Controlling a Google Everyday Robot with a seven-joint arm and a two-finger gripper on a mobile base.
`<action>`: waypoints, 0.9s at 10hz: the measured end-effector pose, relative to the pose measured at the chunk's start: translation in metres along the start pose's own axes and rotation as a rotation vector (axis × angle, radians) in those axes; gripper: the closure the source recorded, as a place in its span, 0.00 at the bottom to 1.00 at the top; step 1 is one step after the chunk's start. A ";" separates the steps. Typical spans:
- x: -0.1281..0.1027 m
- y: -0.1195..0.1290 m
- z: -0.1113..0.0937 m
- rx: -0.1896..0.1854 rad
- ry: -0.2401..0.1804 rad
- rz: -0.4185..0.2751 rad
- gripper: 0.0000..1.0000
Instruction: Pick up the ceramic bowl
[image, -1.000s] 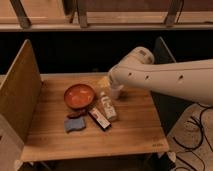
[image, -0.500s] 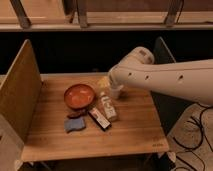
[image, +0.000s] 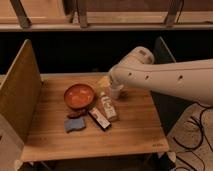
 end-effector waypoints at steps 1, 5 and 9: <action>-0.001 0.000 0.003 -0.002 -0.002 0.007 0.20; -0.005 0.012 0.045 -0.047 -0.016 0.035 0.20; -0.009 0.044 0.094 -0.104 0.009 -0.027 0.20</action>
